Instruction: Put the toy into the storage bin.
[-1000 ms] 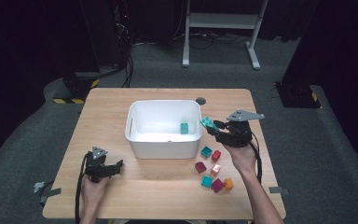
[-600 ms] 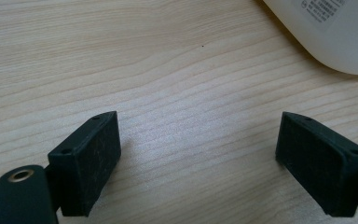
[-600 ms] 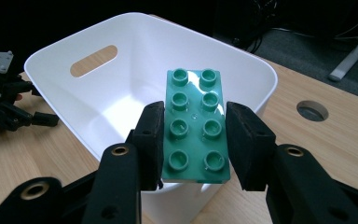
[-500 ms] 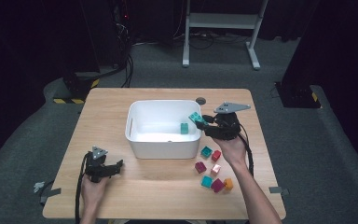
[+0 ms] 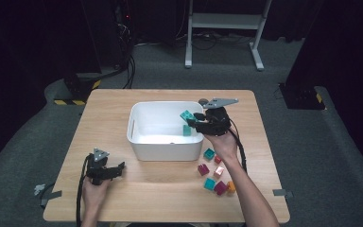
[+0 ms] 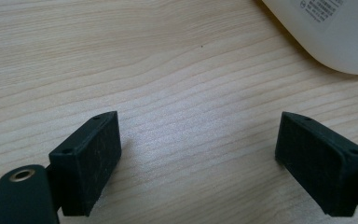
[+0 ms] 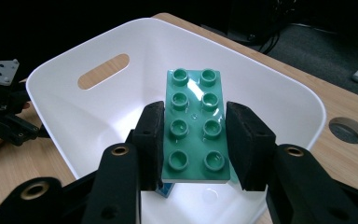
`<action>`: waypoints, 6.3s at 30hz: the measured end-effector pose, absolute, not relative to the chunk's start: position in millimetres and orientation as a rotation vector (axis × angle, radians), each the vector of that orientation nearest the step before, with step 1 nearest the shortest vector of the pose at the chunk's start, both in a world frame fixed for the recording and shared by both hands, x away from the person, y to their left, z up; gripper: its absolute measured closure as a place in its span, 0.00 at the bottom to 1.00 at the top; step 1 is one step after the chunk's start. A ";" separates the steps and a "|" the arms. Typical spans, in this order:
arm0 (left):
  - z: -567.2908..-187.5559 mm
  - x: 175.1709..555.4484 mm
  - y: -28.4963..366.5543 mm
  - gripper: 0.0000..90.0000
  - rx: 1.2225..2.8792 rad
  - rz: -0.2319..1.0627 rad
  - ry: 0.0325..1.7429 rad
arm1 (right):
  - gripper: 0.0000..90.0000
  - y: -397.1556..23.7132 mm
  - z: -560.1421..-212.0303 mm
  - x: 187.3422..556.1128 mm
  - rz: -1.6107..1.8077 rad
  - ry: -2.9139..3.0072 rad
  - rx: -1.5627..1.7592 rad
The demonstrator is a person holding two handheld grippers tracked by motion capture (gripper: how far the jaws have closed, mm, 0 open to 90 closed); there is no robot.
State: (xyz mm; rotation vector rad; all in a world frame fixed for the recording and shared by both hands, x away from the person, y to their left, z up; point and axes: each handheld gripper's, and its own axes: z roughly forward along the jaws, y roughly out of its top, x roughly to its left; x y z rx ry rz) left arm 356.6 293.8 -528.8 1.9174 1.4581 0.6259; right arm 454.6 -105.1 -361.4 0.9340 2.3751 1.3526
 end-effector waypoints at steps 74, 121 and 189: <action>-528.6 356.5 294.4 0.16 1.926 0.625 1.453 | 0.43 -142.0 -365.6 439.8 1.411 2.231 0.976; -528.6 356.2 293.8 0.16 1.922 0.627 1.456 | 0.34 -220.8 -420.9 398.1 1.447 2.056 1.145; -528.8 356.0 293.9 0.16 1.921 0.622 1.448 | 0.66 -194.4 -505.0 413.7 1.099 2.405 1.127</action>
